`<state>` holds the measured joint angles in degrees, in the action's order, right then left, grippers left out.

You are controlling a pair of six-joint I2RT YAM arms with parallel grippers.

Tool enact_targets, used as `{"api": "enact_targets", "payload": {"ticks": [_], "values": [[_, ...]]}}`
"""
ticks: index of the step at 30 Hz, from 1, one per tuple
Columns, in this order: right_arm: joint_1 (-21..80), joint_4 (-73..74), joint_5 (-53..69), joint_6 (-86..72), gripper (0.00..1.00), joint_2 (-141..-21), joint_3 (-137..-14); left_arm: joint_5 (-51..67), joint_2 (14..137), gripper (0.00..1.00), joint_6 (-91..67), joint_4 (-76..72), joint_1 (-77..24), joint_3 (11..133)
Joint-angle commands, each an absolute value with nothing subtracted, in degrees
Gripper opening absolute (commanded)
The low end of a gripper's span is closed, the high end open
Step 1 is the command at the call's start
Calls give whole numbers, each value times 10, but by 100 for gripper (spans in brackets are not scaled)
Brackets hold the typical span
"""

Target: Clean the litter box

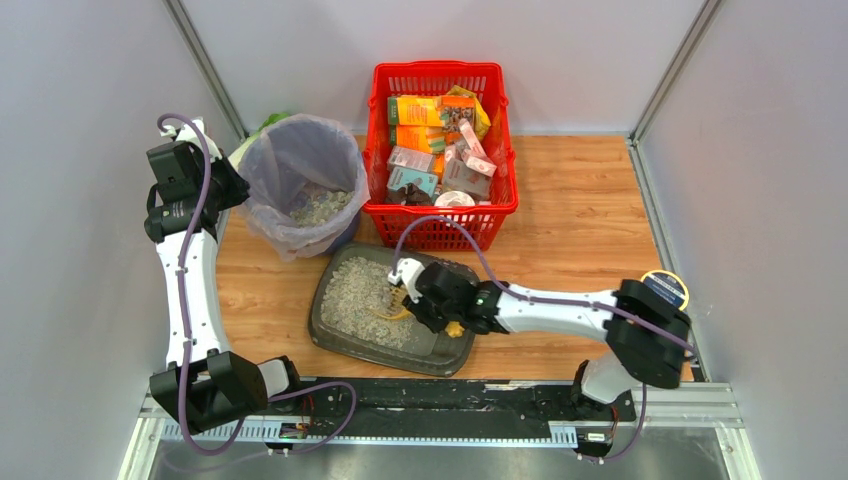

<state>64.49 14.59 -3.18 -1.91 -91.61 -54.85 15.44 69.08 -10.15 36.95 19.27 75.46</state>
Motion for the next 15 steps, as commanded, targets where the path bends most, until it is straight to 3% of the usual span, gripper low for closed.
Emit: {"api": "enact_targets", "payload": {"ticks": [1, 15], "values": [[659, -15, -62, -58, 0, -811, -476, 208, 682, 0, -105, 404, 183, 742], [716, -55, -174, -84, 0, -780, -425, 208, 682, 0, -103, 405, 182, 743]]}}
